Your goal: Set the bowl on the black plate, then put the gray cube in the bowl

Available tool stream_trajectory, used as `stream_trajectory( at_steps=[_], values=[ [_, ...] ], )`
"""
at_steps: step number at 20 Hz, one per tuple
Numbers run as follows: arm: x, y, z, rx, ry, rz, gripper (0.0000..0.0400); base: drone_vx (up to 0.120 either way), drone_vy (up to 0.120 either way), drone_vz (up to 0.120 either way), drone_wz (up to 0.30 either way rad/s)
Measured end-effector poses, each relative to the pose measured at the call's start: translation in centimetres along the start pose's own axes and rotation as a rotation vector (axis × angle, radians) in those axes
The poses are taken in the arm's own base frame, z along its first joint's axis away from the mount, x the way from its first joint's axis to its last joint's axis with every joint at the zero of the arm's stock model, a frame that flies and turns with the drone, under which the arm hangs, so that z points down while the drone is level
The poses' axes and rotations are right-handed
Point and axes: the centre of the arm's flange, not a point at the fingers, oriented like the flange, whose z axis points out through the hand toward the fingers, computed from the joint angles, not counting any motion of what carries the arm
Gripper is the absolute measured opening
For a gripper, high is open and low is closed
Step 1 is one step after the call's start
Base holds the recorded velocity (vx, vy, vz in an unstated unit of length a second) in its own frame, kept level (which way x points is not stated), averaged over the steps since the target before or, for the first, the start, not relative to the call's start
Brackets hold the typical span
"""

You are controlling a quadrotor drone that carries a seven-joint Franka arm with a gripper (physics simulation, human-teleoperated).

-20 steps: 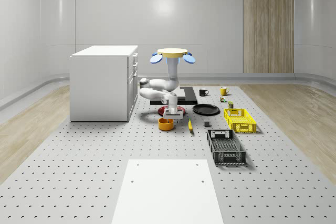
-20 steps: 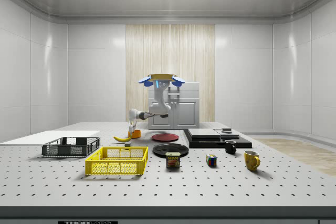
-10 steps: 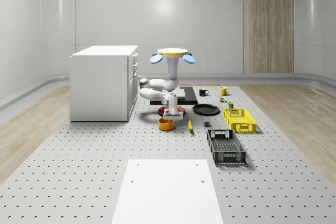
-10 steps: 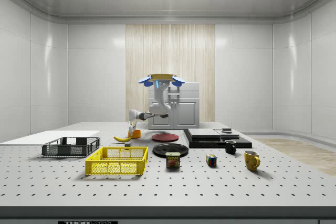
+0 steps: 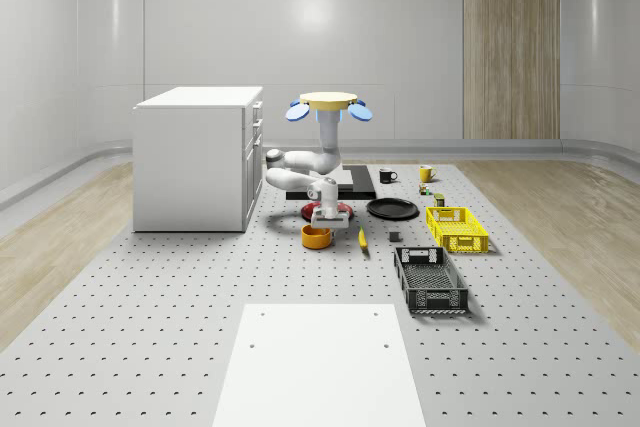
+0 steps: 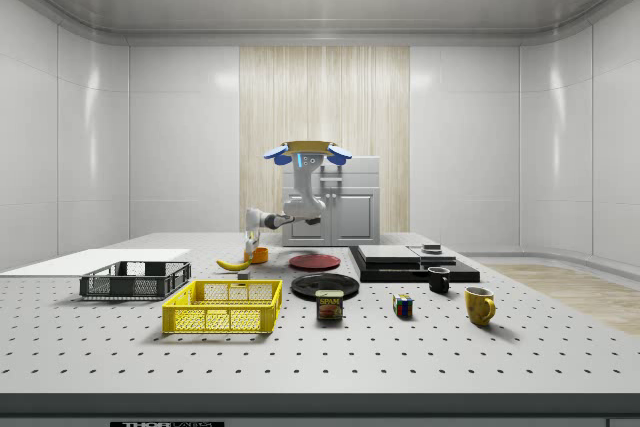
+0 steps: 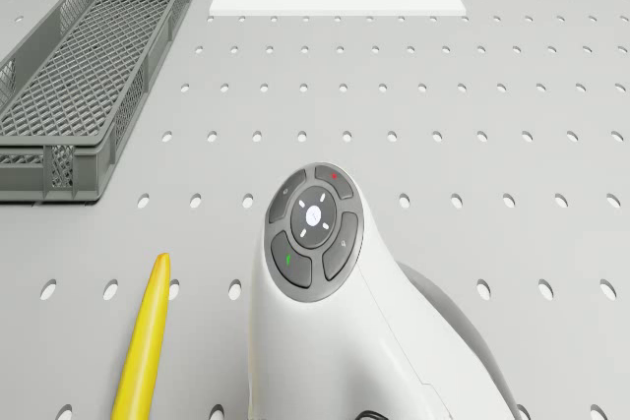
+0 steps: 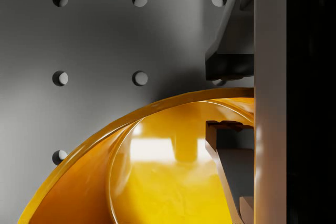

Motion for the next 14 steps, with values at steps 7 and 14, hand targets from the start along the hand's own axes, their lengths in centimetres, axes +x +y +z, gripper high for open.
stream_trajectory(
  at_steps=[7, 14],
  values=[
    [0.0, 0.0, -1.6, 0.0, 0.0, 0.0, 0.0101, 0.0, 0.0, 0.114, 0.0],
    [0.0, 0.0, -2.0, 0.0, 0.0, 0.0, 0.01, -0.074, 0.086, 0.069, 0.0]
  ],
)
